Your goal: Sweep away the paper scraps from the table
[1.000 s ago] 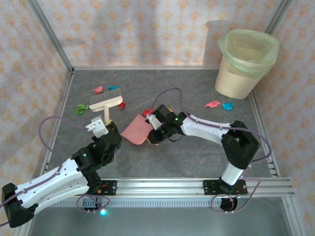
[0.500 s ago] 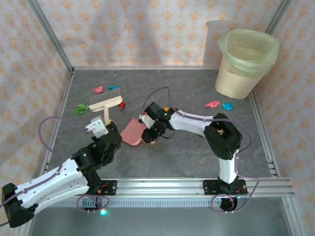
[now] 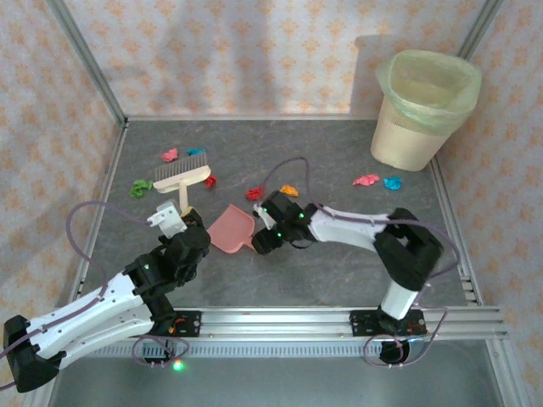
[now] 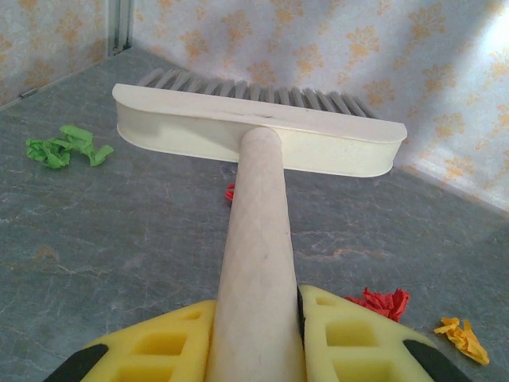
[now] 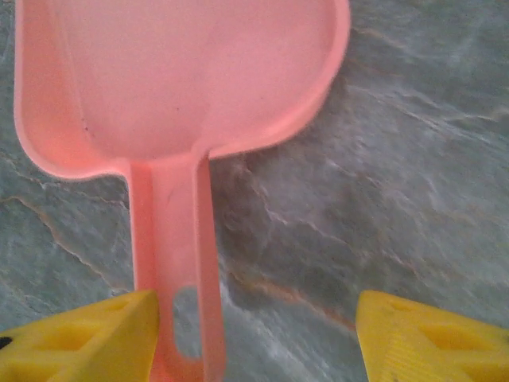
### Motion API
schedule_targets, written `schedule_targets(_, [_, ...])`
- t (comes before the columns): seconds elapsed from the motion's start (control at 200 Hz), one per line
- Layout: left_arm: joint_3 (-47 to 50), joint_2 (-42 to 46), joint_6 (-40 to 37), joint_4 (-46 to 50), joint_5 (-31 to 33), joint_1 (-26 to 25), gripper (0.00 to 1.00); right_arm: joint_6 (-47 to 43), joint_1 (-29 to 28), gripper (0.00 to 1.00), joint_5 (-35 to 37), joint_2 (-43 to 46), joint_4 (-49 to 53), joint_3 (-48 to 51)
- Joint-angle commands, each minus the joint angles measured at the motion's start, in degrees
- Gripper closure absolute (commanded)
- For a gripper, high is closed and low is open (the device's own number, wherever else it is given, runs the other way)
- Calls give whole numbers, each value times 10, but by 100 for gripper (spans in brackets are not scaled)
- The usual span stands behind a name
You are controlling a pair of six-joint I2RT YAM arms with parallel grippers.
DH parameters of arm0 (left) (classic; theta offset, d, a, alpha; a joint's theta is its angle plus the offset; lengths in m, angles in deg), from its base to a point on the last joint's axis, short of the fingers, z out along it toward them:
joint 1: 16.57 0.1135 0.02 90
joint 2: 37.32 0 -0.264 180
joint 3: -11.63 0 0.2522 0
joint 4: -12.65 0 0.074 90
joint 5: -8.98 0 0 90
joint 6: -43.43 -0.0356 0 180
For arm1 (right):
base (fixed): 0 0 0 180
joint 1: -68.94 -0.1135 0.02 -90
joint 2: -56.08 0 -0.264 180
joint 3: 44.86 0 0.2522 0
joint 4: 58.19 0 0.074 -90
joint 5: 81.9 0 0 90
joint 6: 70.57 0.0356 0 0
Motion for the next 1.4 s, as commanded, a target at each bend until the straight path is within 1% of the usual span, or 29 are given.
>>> schedule_targets(0.0, [-14,2,9,2,29,6,100,-3,-53,33,131,79,-147,65])
schedule_targets(0.135, [-15,2,7,2,25,7,100,3,-71,32,173,154,-247,160])
schedule_targets(0.21, [-14,4,7,3,25,7,100,1,-74,31,162,188,-308,210])
schedule_targets(0.295, [-13,5,7,1,25,7,100,-17,-86,24,147,204,-381,257])
schedule_targets(0.415, [-11,4,7,-3,22,8,100,-40,-103,24,157,184,-445,288])
schedule_targets(0.56, [-11,2,5,-5,24,7,100,-56,-109,24,169,142,-564,334])
schedule_targets(0.731, [-11,-1,5,-7,23,9,100,-86,-136,25,229,78,-638,353])
schedule_targets(0.811, [-11,-1,6,-8,22,9,100,-89,-138,25,238,59,-689,370])
schedule_targets(1.176, [-11,-7,6,-13,13,12,100,-116,-137,31,257,-29,-753,350])
schedule_targets(1.306, [-12,-6,5,-12,13,12,100,-130,-138,36,250,-52,-736,324])
schedule_targets(1.396, [-13,-5,5,-11,13,12,100,-137,-137,37,252,-65,-750,321])
